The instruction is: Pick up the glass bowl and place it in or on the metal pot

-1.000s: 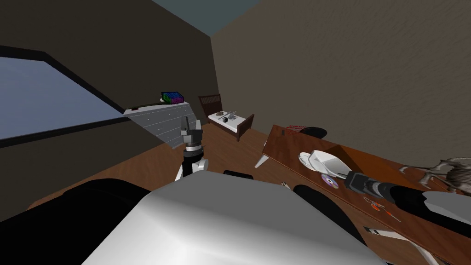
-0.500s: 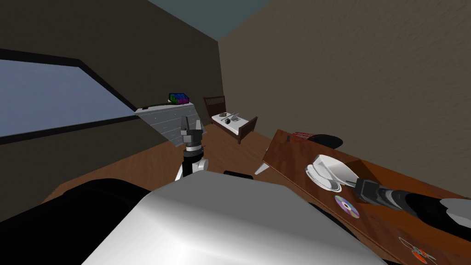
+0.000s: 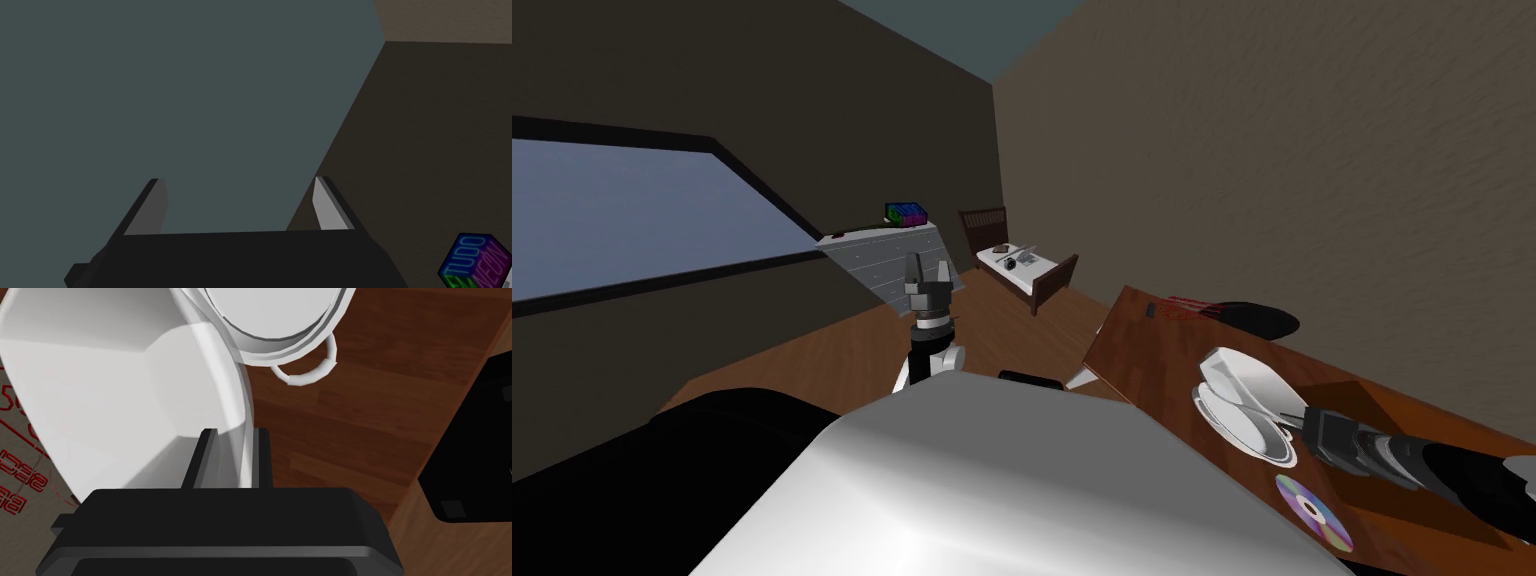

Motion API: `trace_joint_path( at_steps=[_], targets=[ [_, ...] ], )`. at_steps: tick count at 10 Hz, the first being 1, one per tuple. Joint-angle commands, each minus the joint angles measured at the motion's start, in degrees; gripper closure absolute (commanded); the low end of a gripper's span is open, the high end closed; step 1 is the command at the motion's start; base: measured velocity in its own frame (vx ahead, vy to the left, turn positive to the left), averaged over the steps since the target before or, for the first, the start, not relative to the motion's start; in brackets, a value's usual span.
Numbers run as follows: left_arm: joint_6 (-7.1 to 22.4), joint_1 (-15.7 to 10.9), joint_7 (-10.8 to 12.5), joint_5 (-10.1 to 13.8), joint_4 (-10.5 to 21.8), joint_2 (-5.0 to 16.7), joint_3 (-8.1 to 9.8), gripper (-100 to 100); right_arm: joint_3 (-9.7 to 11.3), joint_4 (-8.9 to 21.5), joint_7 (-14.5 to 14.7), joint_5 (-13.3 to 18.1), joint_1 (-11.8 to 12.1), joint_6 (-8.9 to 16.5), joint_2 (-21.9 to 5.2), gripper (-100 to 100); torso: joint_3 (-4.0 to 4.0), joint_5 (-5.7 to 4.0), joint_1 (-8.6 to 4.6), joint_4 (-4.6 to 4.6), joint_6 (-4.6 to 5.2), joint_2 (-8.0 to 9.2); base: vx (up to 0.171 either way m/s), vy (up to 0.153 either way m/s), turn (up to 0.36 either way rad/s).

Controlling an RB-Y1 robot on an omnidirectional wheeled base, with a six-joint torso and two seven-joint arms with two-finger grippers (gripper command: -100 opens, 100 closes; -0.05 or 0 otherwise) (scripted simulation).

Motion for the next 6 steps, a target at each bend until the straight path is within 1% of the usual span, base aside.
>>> trace_joint_path(
  at_steps=[1,3,5,6],
  targets=[
    [0.0,0.0,0.0,0.0,0.0,0.0,0.00,0,0.0,0.0,0.0,0.0,0.0,0.0,0.0,-100,0.00,0.00,0.00,0.00,0.00,0.00,0.014,-0.009,0.000],
    [0.0,0.0,0.0,0.0,0.0,0.0,-0.01,0,0.0,0.0,0.0,0.0,0.0,0.0,0.0,-100,0.21,0.05,0.20,0.09,0.03,0.34,0.004,-0.002,0.001],
    [0.0,0.0,0.0,0.0,0.0,0.0,-0.01,0,0.0,0.0,0.0,0.0,0.0,0.0,0.0,-100,0.26,0.06,0.23,0.11,0.04,0.42,0.000,0.000,0.000],
    [0.0,0.0,0.0,0.0,0.0,0.0,-0.01,0,0.0,0.0,0.0,0.0,0.0,0.0,0.0,0,0.26,0.06,0.24,0.11,0.04,0.43,0.000,0.000,0.000]
  ],
)
